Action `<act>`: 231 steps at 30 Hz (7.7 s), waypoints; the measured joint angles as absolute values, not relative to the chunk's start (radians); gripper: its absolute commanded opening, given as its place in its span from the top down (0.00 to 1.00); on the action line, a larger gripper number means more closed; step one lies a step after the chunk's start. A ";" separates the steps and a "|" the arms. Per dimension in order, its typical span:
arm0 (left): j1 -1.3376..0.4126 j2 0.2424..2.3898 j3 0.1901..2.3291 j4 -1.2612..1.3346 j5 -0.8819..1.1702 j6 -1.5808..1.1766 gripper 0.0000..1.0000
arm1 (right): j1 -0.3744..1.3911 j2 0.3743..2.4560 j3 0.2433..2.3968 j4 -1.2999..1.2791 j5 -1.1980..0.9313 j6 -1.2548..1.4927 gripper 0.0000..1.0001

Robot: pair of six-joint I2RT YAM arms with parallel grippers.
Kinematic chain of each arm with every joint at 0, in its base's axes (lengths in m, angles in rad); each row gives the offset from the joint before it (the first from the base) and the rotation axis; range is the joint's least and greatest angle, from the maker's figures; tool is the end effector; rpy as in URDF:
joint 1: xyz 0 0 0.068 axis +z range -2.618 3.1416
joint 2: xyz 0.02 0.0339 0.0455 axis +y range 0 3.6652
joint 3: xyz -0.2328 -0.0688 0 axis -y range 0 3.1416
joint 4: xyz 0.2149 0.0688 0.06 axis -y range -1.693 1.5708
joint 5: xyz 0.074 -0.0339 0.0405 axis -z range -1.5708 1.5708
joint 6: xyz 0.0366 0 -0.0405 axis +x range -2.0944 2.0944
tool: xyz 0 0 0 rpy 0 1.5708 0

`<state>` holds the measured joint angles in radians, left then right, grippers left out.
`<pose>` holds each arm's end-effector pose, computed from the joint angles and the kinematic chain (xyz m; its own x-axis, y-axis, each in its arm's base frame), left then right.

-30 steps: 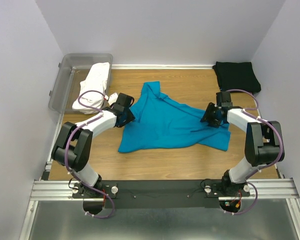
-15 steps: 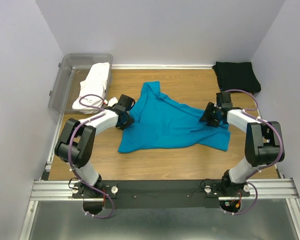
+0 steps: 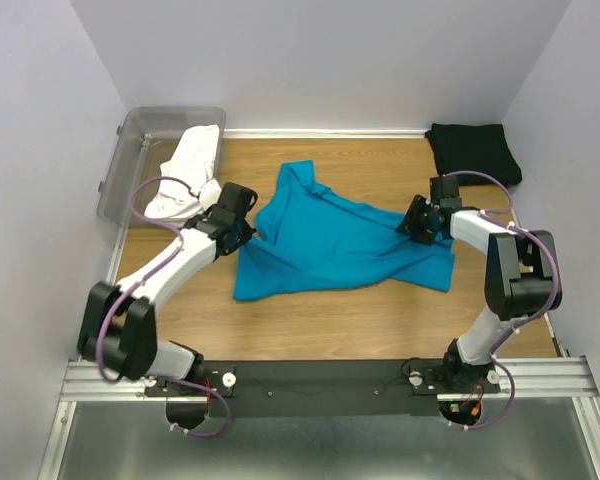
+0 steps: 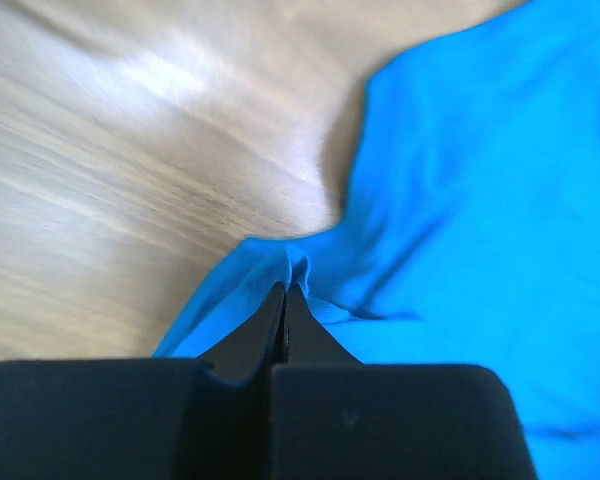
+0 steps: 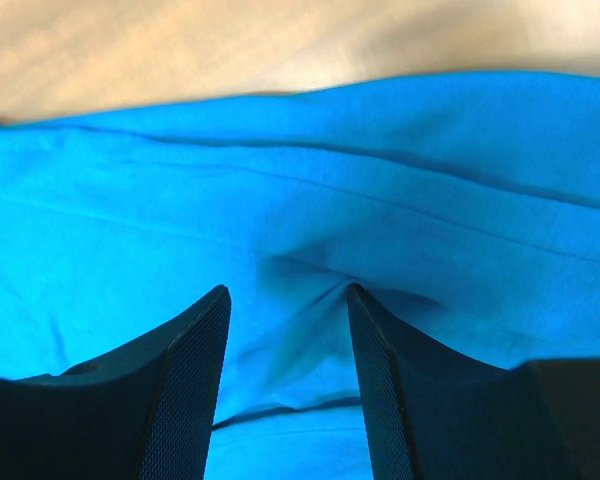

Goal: Fold and stack the t-shirts
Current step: Flatten the tshirt out

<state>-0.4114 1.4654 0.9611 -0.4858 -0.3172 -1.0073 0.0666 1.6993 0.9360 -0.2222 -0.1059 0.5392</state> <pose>0.2542 -0.0984 0.2028 -0.5979 -0.6155 -0.5135 -0.5287 0.7844 -0.3245 0.3066 0.0243 0.1472 -0.7776 0.4598 -0.4288 0.3202 0.8766 0.3593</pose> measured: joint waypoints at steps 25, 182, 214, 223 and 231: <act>-0.355 0.875 0.754 -0.326 -0.094 -0.696 1.00 | 0.065 1.643 1.136 -0.278 0.123 0.517 0.43; -0.355 0.866 1.242 -0.342 -0.440 -0.540 1.00 | 0.048 0.830 1.240 -0.641 0.348 0.527 0.99; -0.354 1.245 1.458 -0.052 -0.255 -0.118 1.00 | 0.051 1.011 1.345 -0.517 0.326 0.165 0.99; -0.353 1.908 1.476 -0.071 -0.217 -0.169 1.00 | 0.046 1.525 1.028 -0.221 0.389 0.182 0.99; -0.337 2.176 1.634 -0.077 -0.186 -0.212 1.00 | 0.013 1.869 1.118 0.025 0.349 0.129 0.99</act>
